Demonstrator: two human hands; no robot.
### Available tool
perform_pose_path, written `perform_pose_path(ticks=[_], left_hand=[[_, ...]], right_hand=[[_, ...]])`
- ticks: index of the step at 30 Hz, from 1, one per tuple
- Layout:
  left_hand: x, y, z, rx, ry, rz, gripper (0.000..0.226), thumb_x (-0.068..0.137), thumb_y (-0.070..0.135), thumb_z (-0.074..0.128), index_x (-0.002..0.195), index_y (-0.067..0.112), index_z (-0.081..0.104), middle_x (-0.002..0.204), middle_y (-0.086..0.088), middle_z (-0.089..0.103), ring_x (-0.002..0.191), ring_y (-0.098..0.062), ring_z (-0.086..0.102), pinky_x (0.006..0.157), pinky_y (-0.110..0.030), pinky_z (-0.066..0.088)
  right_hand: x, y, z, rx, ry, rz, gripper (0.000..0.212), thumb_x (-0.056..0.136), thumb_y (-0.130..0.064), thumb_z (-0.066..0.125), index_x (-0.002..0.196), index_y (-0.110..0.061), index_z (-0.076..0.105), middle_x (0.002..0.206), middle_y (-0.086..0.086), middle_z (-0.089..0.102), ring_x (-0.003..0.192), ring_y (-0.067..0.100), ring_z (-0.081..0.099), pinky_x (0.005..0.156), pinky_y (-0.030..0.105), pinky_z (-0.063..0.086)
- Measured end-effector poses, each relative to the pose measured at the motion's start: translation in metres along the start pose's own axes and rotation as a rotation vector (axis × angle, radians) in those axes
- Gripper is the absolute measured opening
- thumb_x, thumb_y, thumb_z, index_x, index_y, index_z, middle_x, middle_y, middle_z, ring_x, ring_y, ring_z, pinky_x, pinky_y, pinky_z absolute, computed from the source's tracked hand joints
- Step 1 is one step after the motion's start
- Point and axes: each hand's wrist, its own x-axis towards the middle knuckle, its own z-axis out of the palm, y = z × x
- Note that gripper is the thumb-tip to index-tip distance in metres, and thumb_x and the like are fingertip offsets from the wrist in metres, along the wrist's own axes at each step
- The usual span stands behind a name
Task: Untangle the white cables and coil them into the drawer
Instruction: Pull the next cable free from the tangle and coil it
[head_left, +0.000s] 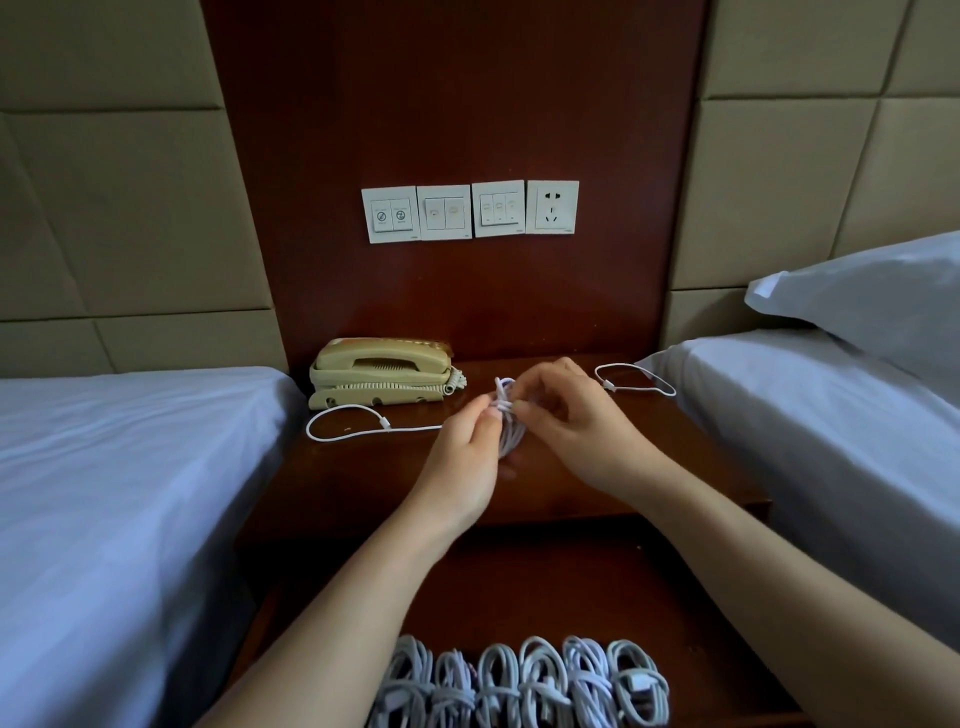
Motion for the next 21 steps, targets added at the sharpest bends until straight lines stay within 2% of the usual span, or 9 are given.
perform_pose_path(ticks=[2, 5, 9, 12, 14, 16, 21], left_hand=[[0.002, -0.001, 0.000, -0.039, -0.023, -0.006, 0.036, 0.102, 0.013, 0.029, 0.087, 0.031, 0.056, 0.084, -0.005, 0.060, 0.068, -0.014, 0.053, 0.061, -0.030, 0.046], [0.005, -0.003, -0.001, -0.024, -0.050, -0.042, 0.035, 0.101, 0.013, 0.031, 0.085, 0.024, 0.059, 0.079, -0.004, 0.060, 0.063, -0.012, 0.054, 0.057, -0.026, 0.044], [0.008, -0.005, -0.003, 0.022, -0.073, -0.064, 0.033, 0.100, 0.011, 0.032, 0.082, 0.017, 0.058, 0.073, -0.003, 0.059, 0.055, -0.011, 0.053, 0.050, -0.023, 0.039], [0.008, -0.006, -0.003, 0.035, -0.075, -0.070, 0.033, 0.099, 0.011, 0.031, 0.084, 0.016, 0.059, 0.074, -0.003, 0.060, 0.054, -0.010, 0.052, 0.050, -0.023, 0.039], [0.007, -0.006, -0.003, 0.037, -0.067, -0.070, 0.033, 0.100, 0.011, 0.030, 0.084, 0.017, 0.059, 0.074, -0.003, 0.060, 0.056, -0.010, 0.052, 0.051, -0.022, 0.039], [0.007, -0.006, -0.002, 0.024, -0.040, -0.065, 0.034, 0.100, 0.012, 0.030, 0.084, 0.017, 0.059, 0.074, -0.005, 0.060, 0.057, -0.012, 0.052, 0.051, -0.023, 0.039], [0.007, -0.008, -0.002, 0.014, -0.002, -0.056, 0.035, 0.100, 0.014, 0.029, 0.084, 0.015, 0.059, 0.073, -0.011, 0.060, 0.060, -0.017, 0.051, 0.054, -0.027, 0.040]], right_hand=[[-0.001, 0.000, -0.002, -0.045, 0.048, -0.050, 0.016, 0.090, -0.014, 0.060, 0.104, -0.021, 0.059, 0.089, -0.004, 0.046, 0.074, 0.006, 0.047, 0.068, 0.013, 0.039], [-0.004, 0.002, -0.009, -0.105, -0.030, -0.089, 0.029, 0.091, -0.017, 0.059, 0.119, -0.022, 0.058, 0.101, -0.011, 0.043, 0.081, 0.000, 0.049, 0.071, 0.009, 0.040], [-0.005, 0.009, -0.014, -0.157, -0.066, -0.133, 0.030, 0.089, -0.023, 0.062, 0.118, -0.019, 0.058, 0.113, -0.008, 0.044, 0.089, -0.007, 0.049, 0.070, 0.005, 0.037], [-0.006, 0.010, -0.014, -0.155, -0.077, -0.119, 0.023, 0.089, -0.025, 0.062, 0.110, -0.021, 0.054, 0.103, -0.010, 0.054, 0.085, 0.000, 0.052, 0.066, 0.011, 0.039], [-0.007, 0.010, -0.013, -0.154, -0.073, -0.114, 0.021, 0.089, -0.025, 0.061, 0.107, -0.021, 0.052, 0.095, -0.011, 0.059, 0.079, -0.002, 0.054, 0.064, 0.012, 0.040], [-0.007, 0.010, -0.012, -0.163, -0.049, -0.133, 0.021, 0.088, -0.025, 0.062, 0.107, -0.021, 0.053, 0.094, -0.010, 0.062, 0.081, -0.001, 0.057, 0.067, 0.014, 0.043], [-0.007, 0.008, -0.009, -0.173, 0.001, -0.160, 0.020, 0.088, -0.025, 0.063, 0.106, -0.018, 0.058, 0.091, -0.005, 0.067, 0.081, 0.011, 0.063, 0.071, 0.033, 0.049]])
